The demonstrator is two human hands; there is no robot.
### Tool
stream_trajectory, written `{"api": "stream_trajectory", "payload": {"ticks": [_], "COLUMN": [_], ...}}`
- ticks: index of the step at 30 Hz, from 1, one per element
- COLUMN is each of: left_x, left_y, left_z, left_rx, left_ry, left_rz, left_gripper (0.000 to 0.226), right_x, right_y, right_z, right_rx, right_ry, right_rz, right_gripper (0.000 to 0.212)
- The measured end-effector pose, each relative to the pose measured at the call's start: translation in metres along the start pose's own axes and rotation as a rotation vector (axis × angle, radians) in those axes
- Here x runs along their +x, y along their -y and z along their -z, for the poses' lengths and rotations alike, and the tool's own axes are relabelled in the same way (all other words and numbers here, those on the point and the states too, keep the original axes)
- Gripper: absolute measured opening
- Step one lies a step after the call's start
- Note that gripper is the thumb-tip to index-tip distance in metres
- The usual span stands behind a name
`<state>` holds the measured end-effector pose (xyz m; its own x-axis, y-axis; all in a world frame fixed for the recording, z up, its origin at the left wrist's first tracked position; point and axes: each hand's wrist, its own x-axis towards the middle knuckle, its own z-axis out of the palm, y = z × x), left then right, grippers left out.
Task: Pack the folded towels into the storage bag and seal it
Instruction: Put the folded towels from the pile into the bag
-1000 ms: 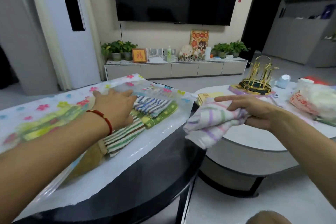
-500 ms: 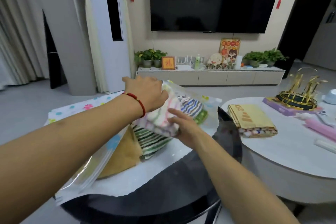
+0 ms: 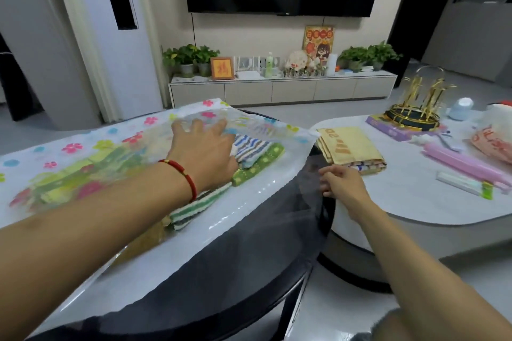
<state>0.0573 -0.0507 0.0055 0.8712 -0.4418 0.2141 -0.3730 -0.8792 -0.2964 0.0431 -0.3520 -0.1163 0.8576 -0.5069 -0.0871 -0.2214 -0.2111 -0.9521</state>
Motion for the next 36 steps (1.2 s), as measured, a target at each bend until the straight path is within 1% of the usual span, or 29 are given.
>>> {"api": "stream_trajectory", "payload": {"ticks": [2, 4, 7, 10, 11, 13, 15, 18, 21, 23, 25, 28, 30, 32, 34, 36], "left_x": [0.006, 0.012, 0.023, 0.029, 0.029, 0.027, 0.026, 0.030, 0.032, 0.031, 0.029, 0.017, 0.003, -0.011, -0.021, -0.028], "left_y": [-0.012, -0.020, -0.028, -0.031, -0.030, -0.027, -0.023, -0.019, -0.019, -0.020, -0.017, -0.004, 0.008, 0.019, 0.031, 0.044], "left_z": [-0.011, -0.021, -0.034, -0.041, -0.042, -0.042, -0.042, -0.042, -0.043, -0.041, -0.039, -0.036, -0.033, -0.027, -0.019, -0.008], "left_rx": [0.031, 0.054, 0.062, 0.076, 0.071, 0.050, 0.003, -0.025, -0.022, -0.013, 0.001, -0.005, -0.030, -0.028, -0.032, -0.003], "left_ry": [0.001, -0.003, 0.016, 0.032, 0.029, 0.010, -0.004, 0.010, 0.014, 0.025, 0.052, 0.091, 0.121, 0.151, 0.174, 0.179], "left_rz": [-0.035, -0.068, -0.096, -0.101, -0.098, -0.085, -0.066, -0.053, -0.051, -0.050, -0.036, 0.006, 0.041, 0.068, 0.095, 0.122], "left_gripper": [0.049, 0.047, 0.045, 0.046, 0.047, 0.053, 0.059, 0.064, 0.066, 0.065, 0.063, 0.057, 0.056, 0.055, 0.055, 0.055], "right_x": [0.019, 0.042, 0.084, 0.132, 0.145, 0.168, 0.187, 0.204, 0.209, 0.206, 0.199, 0.172, 0.145, 0.113, 0.074, 0.031], "right_y": [-0.019, -0.027, -0.026, -0.031, -0.031, -0.030, -0.026, -0.019, -0.001, 0.013, 0.025, 0.041, 0.054, 0.072, 0.092, 0.110], "right_z": [0.018, 0.031, 0.047, 0.055, 0.056, 0.056, 0.055, 0.057, 0.063, 0.066, 0.071, 0.083, 0.093, 0.099, 0.097, 0.090], "right_rx": [-0.139, -0.331, -0.531, -0.836, -0.906, -0.963, -0.980, -1.008, -0.883, -0.834, -0.740, -0.519, -0.435, -0.458, -0.511, -0.508], "right_ry": [-0.135, -0.266, -0.380, -0.337, -0.322, -0.294, -0.263, -0.236, -0.101, -0.016, -0.008, -0.019, -0.021, -0.013, 0.060, 0.147], "right_rz": [0.015, 0.115, 0.202, 0.184, 0.151, 0.057, 0.010, -0.006, -0.036, -0.028, 0.017, 0.060, 0.093, 0.161, 0.229, 0.298], "right_gripper": [0.017, 0.020, 0.025, 0.034, 0.036, 0.041, 0.045, 0.050, 0.059, 0.055, 0.046, 0.036, 0.032, 0.028, 0.024, 0.025]}}
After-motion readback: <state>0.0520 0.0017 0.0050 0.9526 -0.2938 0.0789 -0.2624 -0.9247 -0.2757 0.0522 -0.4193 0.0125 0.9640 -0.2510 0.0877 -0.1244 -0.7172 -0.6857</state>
